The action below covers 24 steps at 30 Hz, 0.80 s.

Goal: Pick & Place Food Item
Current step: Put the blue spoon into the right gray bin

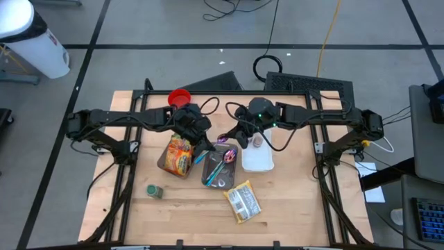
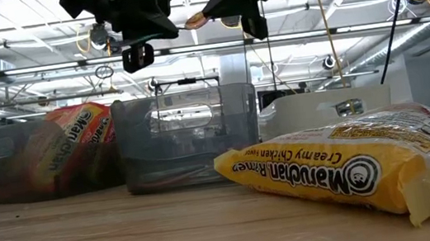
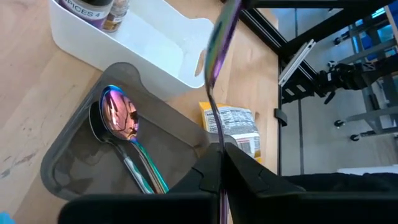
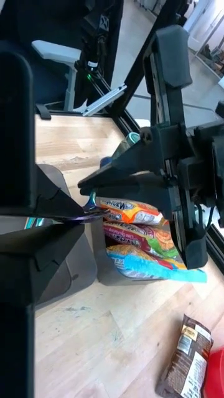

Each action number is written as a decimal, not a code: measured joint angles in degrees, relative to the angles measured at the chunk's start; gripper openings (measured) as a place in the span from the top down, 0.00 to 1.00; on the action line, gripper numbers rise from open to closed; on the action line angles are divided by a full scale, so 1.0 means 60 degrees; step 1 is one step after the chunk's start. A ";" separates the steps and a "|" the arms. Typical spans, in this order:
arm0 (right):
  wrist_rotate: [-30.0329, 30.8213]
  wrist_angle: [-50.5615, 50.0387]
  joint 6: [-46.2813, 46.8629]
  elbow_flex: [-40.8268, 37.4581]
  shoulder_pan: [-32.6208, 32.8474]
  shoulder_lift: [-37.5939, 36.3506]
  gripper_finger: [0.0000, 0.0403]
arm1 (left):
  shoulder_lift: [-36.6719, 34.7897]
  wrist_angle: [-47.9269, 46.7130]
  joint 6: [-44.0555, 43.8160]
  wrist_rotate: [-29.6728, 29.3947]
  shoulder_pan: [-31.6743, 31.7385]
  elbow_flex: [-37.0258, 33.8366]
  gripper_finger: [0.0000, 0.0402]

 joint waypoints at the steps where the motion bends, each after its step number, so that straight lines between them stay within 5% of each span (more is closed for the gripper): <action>1: -0.0045 0.0007 -0.0006 0.0000 0.0003 -0.0004 0.96 | 0.0000 -0.0001 0.0007 0.0004 0.0000 -0.0004 0.98; 15: -0.0228 -0.0076 -0.0530 0.0000 -0.0189 -0.0251 0.53 | 0.0000 0.1246 -0.0708 -0.0370 -0.0008 -0.0007 0.99; 24: 0.1095 -0.0469 -0.1559 -0.0523 -0.0753 -0.2114 0.46 | 0.0000 0.1966 -0.1546 -0.1291 -0.0363 -0.0007 0.99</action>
